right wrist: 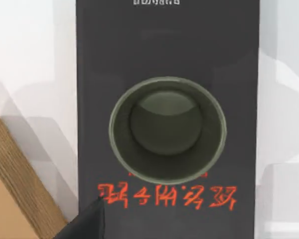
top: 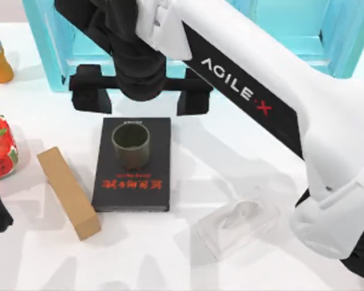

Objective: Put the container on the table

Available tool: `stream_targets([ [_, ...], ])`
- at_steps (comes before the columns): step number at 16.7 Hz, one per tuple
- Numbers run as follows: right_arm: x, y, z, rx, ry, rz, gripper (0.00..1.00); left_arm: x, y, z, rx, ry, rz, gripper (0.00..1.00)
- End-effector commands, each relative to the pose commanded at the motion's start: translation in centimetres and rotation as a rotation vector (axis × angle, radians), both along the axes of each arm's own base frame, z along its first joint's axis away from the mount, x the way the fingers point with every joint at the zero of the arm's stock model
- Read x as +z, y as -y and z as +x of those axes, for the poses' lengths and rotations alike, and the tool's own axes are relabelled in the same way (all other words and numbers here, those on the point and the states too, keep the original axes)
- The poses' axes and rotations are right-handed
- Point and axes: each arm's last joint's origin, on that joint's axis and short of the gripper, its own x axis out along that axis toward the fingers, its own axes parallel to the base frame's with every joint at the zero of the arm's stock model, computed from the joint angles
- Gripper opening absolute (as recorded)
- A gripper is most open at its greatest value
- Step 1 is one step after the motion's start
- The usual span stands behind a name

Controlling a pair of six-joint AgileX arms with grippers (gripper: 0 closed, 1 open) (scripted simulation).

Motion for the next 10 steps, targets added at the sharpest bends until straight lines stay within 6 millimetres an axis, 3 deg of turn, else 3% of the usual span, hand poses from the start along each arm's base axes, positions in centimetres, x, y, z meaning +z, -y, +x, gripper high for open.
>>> stream_targets([
  [2, -1.4, -0.2, 0.1, -0.008, -0.029, -0.043, 1.0, 0.0, 0.0, 0.0, 0.0, 0.0, 0.0, 1.0],
  [10, -2.6, -0.4, 0.6, -0.01, -0.037, -0.052, 1.0, 0.0, 0.0, 0.0, 0.0, 0.0, 0.0, 1.0],
])
